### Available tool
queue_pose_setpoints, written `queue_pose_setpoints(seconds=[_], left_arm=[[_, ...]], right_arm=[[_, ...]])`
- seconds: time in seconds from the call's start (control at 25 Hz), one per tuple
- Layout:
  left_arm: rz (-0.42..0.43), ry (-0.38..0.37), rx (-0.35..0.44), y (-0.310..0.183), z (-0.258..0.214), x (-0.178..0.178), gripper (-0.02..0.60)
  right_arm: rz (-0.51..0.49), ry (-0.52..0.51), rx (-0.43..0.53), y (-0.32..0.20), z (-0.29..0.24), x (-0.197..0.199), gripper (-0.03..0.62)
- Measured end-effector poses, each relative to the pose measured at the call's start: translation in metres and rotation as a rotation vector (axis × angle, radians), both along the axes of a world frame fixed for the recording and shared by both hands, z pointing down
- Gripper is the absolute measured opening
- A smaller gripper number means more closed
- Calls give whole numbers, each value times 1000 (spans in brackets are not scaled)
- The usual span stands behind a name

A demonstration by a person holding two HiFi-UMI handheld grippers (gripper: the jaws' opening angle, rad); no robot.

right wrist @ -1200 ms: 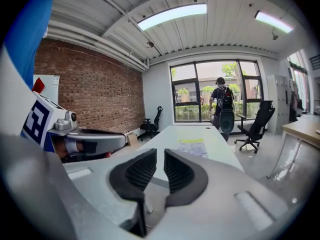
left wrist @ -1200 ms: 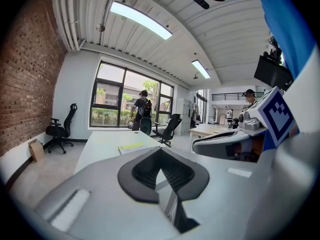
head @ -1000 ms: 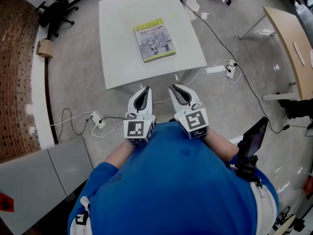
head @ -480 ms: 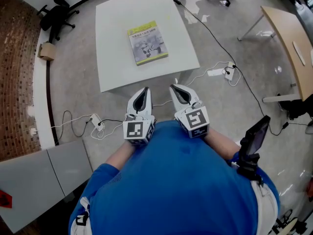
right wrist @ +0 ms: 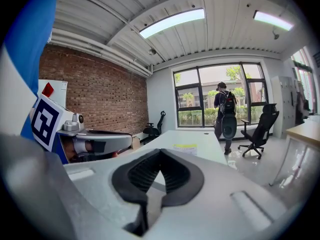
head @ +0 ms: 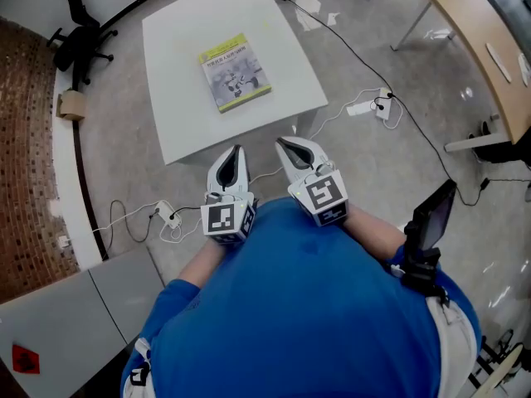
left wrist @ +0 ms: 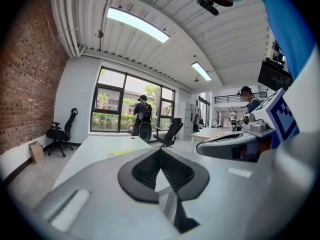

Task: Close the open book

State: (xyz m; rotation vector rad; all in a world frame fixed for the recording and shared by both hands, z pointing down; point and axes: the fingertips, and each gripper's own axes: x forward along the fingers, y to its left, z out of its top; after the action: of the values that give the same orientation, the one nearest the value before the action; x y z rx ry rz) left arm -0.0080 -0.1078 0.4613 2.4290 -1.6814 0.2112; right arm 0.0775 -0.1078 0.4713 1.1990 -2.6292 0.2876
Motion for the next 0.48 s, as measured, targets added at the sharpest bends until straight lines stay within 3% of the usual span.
queue_pose_setpoints(seconds=[0.48], left_arm=[[14, 13, 19, -16, 2, -8, 6]], right_arm=[[3, -1, -3, -13, 2, -10, 3]])
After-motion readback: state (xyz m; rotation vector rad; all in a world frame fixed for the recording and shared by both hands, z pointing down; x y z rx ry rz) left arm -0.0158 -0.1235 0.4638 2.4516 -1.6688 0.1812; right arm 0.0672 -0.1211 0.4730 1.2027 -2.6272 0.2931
